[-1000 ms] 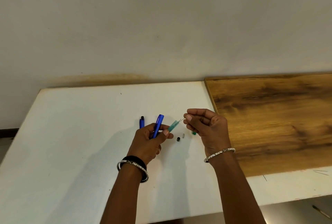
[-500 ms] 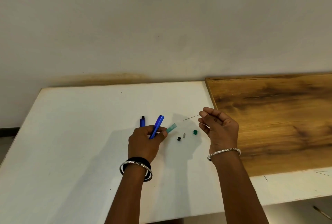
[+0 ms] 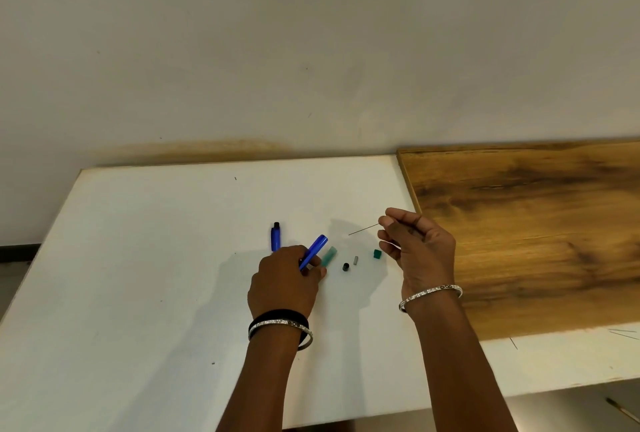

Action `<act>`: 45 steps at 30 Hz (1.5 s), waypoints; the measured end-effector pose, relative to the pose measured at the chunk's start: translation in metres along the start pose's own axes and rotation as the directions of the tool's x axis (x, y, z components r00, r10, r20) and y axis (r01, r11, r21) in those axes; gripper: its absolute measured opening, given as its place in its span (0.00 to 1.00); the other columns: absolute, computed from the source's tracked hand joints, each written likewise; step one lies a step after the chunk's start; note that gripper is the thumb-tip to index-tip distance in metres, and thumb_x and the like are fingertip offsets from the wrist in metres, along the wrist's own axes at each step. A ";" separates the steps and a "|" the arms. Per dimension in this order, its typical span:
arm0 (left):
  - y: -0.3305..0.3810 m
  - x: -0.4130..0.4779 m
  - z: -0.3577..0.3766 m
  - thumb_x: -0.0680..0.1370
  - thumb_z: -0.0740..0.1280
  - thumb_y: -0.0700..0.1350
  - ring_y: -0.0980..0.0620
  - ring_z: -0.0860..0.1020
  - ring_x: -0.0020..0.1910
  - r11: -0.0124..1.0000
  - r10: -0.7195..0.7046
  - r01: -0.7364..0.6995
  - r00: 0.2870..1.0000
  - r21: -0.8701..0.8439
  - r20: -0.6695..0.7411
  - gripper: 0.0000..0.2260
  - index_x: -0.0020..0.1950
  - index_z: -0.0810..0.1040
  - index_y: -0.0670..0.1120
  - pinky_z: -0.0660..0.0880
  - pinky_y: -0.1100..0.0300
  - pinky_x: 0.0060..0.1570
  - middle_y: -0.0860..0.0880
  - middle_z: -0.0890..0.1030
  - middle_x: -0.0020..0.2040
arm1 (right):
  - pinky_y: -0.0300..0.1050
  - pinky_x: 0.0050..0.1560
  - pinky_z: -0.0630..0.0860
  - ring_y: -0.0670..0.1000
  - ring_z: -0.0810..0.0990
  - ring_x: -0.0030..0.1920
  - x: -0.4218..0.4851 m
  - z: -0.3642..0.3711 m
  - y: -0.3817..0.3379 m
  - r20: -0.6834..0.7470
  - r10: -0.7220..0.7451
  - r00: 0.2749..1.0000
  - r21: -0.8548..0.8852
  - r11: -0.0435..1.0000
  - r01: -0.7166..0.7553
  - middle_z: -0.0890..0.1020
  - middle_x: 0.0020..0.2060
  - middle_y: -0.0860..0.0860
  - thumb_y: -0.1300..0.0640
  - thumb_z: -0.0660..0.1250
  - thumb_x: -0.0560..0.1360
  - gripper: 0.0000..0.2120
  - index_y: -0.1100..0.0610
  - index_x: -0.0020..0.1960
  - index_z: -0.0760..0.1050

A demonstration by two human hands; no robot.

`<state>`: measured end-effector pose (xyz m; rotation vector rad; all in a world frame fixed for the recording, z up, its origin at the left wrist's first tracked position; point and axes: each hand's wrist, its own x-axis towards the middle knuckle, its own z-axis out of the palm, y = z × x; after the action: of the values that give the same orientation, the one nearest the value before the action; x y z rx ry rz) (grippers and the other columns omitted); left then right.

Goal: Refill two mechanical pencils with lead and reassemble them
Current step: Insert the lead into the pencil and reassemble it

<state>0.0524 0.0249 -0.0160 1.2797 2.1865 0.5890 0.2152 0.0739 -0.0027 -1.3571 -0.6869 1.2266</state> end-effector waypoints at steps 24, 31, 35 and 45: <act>0.005 0.005 0.001 0.76 0.65 0.56 0.62 0.75 0.37 0.908 0.305 -0.319 0.948 -0.271 -0.095 0.11 0.54 0.81 0.54 0.66 0.74 0.37 0.58 0.81 0.40 | 0.37 0.32 0.78 0.48 0.84 0.36 -0.007 0.011 -0.015 0.052 -0.220 0.974 -0.021 0.975 0.221 0.87 0.41 0.52 0.62 0.75 0.70 0.07 0.55 0.48 0.83; 0.004 0.005 0.002 0.77 0.65 0.55 0.59 0.76 0.39 0.904 0.316 -0.329 0.944 -0.273 -0.093 0.12 0.55 0.82 0.52 0.68 0.71 0.39 0.56 0.82 0.42 | 0.36 0.33 0.78 0.49 0.84 0.37 -0.008 0.011 -0.014 0.066 -0.248 0.967 -0.059 0.966 0.252 0.87 0.41 0.51 0.61 0.75 0.70 0.07 0.54 0.48 0.83; 0.005 0.005 0.003 0.76 0.65 0.56 0.61 0.76 0.38 0.904 0.313 -0.328 0.945 -0.274 -0.096 0.11 0.54 0.82 0.53 0.68 0.71 0.39 0.58 0.81 0.41 | 0.37 0.33 0.78 0.48 0.84 0.37 -0.009 0.012 -0.014 0.102 -0.249 0.963 -0.085 0.962 0.258 0.86 0.39 0.51 0.62 0.75 0.70 0.07 0.53 0.46 0.83; 0.006 0.005 0.001 0.76 0.65 0.56 0.64 0.75 0.37 0.906 0.313 -0.321 0.947 -0.276 -0.071 0.12 0.55 0.81 0.52 0.67 0.73 0.39 0.60 0.78 0.40 | 0.52 0.53 0.81 0.49 0.86 0.48 -0.016 0.016 -0.011 0.342 -0.169 0.924 -0.346 0.892 0.291 0.87 0.45 0.51 0.58 0.75 0.70 0.09 0.54 0.50 0.82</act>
<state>0.0551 0.0321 -0.0143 1.4812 1.8358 1.0133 0.1982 0.0670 0.0149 -1.3652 -1.3366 1.1496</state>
